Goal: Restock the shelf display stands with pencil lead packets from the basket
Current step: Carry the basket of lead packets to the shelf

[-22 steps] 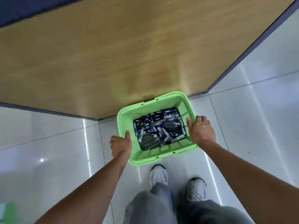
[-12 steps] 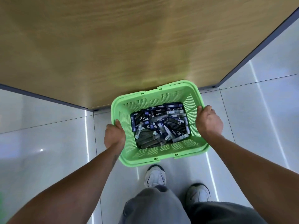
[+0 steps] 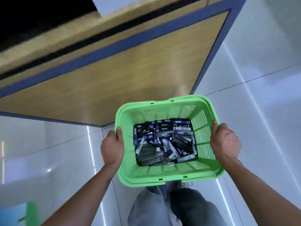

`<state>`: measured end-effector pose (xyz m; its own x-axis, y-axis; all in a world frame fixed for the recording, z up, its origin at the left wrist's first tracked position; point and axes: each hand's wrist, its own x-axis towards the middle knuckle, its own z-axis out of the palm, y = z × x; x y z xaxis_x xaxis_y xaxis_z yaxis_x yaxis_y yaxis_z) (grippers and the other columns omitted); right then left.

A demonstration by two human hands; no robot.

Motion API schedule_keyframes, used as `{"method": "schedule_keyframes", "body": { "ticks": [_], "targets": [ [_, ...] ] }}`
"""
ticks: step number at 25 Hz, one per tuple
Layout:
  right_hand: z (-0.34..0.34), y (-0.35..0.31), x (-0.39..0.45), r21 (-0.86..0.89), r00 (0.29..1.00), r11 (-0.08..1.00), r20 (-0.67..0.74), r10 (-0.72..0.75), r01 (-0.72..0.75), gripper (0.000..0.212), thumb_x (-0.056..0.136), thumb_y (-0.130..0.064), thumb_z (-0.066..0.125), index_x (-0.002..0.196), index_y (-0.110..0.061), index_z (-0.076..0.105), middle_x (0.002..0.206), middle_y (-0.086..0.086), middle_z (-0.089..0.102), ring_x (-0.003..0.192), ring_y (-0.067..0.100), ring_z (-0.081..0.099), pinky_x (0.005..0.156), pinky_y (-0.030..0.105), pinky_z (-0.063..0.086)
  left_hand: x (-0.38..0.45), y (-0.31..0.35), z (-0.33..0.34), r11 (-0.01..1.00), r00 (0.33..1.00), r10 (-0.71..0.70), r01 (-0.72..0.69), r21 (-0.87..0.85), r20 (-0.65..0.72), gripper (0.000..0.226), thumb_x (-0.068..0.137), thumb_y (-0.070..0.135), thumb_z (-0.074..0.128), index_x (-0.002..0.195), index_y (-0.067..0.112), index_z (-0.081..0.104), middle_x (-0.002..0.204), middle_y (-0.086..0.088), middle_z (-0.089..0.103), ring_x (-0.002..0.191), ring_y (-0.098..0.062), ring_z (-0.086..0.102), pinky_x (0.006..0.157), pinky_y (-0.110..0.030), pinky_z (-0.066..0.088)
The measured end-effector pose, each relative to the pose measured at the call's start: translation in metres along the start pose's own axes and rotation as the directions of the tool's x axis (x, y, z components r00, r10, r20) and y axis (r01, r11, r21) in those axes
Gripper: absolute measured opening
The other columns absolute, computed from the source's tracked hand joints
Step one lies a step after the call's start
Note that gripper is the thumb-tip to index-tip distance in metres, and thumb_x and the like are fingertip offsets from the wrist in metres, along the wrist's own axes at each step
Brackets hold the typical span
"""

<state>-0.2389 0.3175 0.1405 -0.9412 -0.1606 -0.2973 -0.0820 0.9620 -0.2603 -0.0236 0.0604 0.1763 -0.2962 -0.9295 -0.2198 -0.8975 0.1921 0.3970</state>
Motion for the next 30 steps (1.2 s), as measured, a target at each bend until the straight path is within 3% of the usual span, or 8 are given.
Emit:
{"method": "schedule_keyframes", "body": {
  "ticks": [5,16,21,27,30],
  "targets": [
    [-0.16,0.034,-0.048,0.093,0.981,0.986,-0.122,0.151,-0.141,0.054,0.107,-0.046,0.027,0.09,0.0,0.053,0.088,0.035,0.064,0.08,0.049,0.062,0.065,0.043,0.035,-0.057,0.118,-0.093,0.987,0.987,0.156,-0.154,-0.051,0.039,0.05,0.105,0.038,0.045,0.061,0.017,0.034,0.053,-0.001,0.041,0.049,-0.017,0.037,0.048,-0.033,0.022],
    [-0.351,0.104,-0.07,0.263,0.855,0.904,-0.317,0.411,-0.338,0.055,0.107,-0.048,0.025,0.089,-0.005,0.054,0.088,0.028,0.066,0.081,0.044,0.064,0.063,0.04,0.036,-0.107,0.322,-0.158,0.859,0.851,0.512,-0.501,-0.108,0.121,0.05,0.105,0.045,0.038,0.068,0.011,0.042,0.057,0.0,0.038,0.046,-0.016,0.032,0.044,-0.028,0.028],
    [-0.409,0.171,-0.065,0.346,0.743,0.818,-0.353,0.568,-0.46,0.055,0.107,-0.047,0.025,0.091,-0.005,0.056,0.092,0.025,0.068,0.084,0.043,0.064,0.064,0.04,0.036,-0.157,0.44,-0.145,0.746,0.726,0.665,-0.658,-0.102,0.176,0.051,0.105,0.043,0.038,0.068,0.01,0.045,0.06,-0.004,0.048,0.048,-0.019,0.04,0.046,-0.027,0.026],
    [-0.461,0.285,-0.019,0.42,0.636,0.728,-0.361,0.682,-0.542,0.06,0.107,-0.048,0.021,0.09,-0.005,0.059,0.088,0.021,0.068,0.074,0.038,0.06,0.062,0.038,0.035,-0.226,0.587,-0.066,0.623,0.591,0.769,-0.779,-0.077,0.245,0.057,0.105,0.047,0.036,0.068,0.007,0.052,0.06,-0.006,0.052,0.051,-0.019,0.046,0.047,-0.028,0.026],
    [-0.502,0.345,0.008,0.442,0.587,0.686,-0.359,0.726,-0.578,0.059,0.108,-0.045,0.023,0.089,-0.003,0.06,0.087,0.024,0.068,0.078,0.041,0.064,0.063,0.039,0.035,-0.267,0.666,-0.025,0.589,0.552,0.794,-0.802,-0.097,0.253,0.059,0.104,0.051,0.035,0.066,0.009,0.052,0.059,-0.007,0.054,0.051,-0.022,0.048,0.049,-0.029,0.033]
  ]
}}
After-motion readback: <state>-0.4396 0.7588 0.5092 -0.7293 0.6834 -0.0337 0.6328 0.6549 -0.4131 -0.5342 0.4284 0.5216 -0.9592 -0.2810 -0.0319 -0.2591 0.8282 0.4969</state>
